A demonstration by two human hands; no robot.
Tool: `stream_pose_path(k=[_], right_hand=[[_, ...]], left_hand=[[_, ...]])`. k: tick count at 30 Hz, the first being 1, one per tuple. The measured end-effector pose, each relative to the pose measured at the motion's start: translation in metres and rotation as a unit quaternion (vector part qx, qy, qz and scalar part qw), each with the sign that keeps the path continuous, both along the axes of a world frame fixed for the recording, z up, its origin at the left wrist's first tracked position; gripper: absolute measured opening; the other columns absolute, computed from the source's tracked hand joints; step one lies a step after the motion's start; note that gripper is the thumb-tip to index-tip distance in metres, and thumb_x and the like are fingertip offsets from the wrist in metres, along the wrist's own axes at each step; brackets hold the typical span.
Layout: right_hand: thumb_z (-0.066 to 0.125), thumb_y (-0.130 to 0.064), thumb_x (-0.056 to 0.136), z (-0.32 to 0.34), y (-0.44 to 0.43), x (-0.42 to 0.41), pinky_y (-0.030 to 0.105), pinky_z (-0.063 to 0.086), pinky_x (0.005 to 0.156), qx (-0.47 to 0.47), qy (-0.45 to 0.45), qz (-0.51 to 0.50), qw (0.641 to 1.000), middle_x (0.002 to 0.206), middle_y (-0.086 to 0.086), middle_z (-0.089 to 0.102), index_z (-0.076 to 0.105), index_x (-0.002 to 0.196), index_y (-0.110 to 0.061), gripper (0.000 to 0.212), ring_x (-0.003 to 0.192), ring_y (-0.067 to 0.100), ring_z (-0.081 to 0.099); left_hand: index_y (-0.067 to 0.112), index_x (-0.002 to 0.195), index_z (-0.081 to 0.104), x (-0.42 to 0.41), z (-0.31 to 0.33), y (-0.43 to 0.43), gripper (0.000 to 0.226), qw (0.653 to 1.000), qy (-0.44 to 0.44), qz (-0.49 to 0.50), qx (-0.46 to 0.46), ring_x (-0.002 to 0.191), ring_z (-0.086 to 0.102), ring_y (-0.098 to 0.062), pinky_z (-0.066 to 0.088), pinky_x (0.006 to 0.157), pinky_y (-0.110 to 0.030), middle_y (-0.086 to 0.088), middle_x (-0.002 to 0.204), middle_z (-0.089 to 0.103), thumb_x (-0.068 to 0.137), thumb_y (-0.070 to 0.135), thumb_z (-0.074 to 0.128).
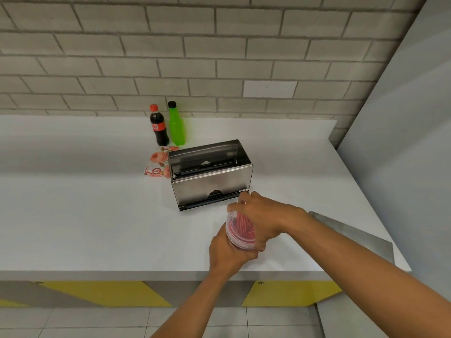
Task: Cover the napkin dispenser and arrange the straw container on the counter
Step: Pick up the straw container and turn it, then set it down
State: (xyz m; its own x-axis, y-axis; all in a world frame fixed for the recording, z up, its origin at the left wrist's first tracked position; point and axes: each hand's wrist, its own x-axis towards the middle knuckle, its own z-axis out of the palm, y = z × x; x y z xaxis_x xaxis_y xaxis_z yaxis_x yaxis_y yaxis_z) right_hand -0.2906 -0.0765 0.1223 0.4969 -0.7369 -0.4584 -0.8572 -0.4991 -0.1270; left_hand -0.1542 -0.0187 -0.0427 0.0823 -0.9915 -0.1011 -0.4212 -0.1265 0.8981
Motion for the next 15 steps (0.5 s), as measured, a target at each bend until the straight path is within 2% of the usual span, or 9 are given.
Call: stream_pose_path(k=[3,8,15], right_hand=[[0.102,-0.027,0.058,-0.0022,0.0004,0.0002,0.041,0.055,0.097,0.006,-0.002,0.006,1.0,0.152,0.002,0.029,0.029,0.158,-0.035,0.124,0.14,0.027,0.03],[0.102,-0.029,0.057,-0.0008,-0.0044,-0.0034,0.038,0.053,0.094,0.022,-0.006,0.002,1.0,0.15,0.001,0.033,0.03,0.157,-0.038,0.123,0.137,0.027,0.034],[0.101,-0.015,0.058,0.0068,-0.0078,-0.0014,0.05,0.05,0.108,0.051,-0.005,0.022,0.998,0.159,-0.004,0.03,0.035,0.157,-0.041,0.122,0.147,0.027,0.027]], left_hand=[[0.049,0.104,0.058,-0.0001,0.0003,-0.0001,0.077,1.0,0.0,-0.002,-0.011,0.085,0.068,0.009,0.054,0.058,-0.009,0.02,0.089,0.073,0.038,0.054,0.098],[0.047,0.107,0.061,0.0007,0.0014,-0.0008,0.079,1.0,0.002,-0.007,-0.031,0.086,0.07,0.007,0.053,0.057,-0.008,0.021,0.088,0.073,0.039,0.053,0.099],[0.042,0.102,0.066,0.0005,-0.0007,-0.0018,0.073,1.0,-0.002,-0.005,-0.028,0.08,0.073,0.001,0.056,0.057,-0.014,0.018,0.087,0.076,0.037,0.049,0.098]])
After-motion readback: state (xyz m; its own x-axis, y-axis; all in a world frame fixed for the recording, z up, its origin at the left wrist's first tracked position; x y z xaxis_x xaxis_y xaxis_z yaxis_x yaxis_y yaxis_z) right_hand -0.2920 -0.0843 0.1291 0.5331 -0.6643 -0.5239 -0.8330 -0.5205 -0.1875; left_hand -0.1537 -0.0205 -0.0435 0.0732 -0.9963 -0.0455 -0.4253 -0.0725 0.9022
